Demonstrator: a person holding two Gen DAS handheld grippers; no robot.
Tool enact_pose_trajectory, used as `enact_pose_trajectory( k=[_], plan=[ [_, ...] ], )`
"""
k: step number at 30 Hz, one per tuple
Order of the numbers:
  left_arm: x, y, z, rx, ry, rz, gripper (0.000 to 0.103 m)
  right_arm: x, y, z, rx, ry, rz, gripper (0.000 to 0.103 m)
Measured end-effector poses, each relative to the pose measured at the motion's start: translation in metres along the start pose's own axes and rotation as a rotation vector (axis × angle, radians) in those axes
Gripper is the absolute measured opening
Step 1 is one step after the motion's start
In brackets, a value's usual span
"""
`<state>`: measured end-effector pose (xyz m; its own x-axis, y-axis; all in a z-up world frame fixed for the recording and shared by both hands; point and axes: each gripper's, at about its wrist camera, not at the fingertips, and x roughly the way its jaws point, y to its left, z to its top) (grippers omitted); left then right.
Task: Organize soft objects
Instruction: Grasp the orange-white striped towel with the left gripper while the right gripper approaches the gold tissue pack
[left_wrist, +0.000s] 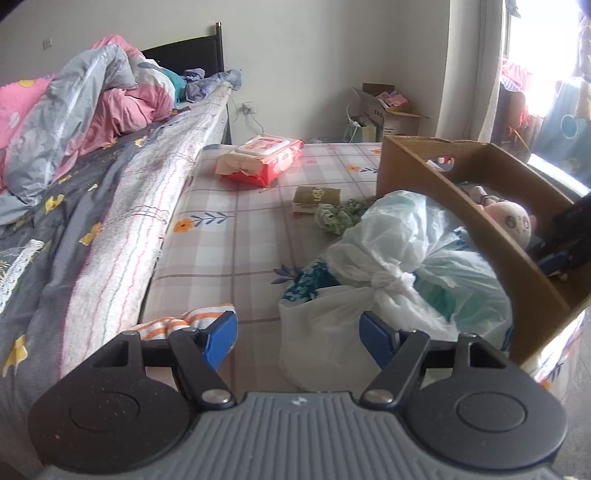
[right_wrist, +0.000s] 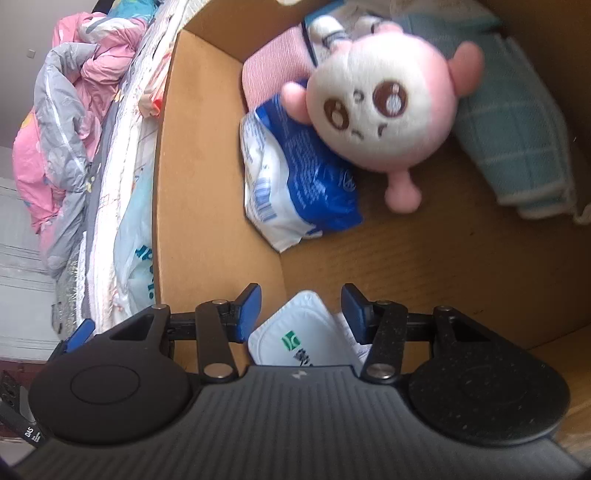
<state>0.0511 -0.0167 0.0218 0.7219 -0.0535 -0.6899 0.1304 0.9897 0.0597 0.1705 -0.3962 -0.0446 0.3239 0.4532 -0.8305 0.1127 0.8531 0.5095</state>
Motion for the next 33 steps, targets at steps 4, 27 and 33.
enact_pose_trajectory(
  k=[4, 27, 33],
  plan=[
    [0.001, 0.014, -0.009, -0.002, -0.002, 0.057, 0.074, -0.033, 0.023, 0.009, -0.067, -0.147, -0.049, 0.048],
    [0.098, 0.064, -0.002, 0.362, 0.182, 0.020, 0.075, 0.117, 0.286, 0.097, -0.887, -0.060, -0.115, 0.077],
    [0.118, 0.065, -0.001, 0.426, 0.227, 0.012, 0.076, 0.183, 0.287, 0.139, -0.943, -0.002, -0.157, 0.081]
  ],
)
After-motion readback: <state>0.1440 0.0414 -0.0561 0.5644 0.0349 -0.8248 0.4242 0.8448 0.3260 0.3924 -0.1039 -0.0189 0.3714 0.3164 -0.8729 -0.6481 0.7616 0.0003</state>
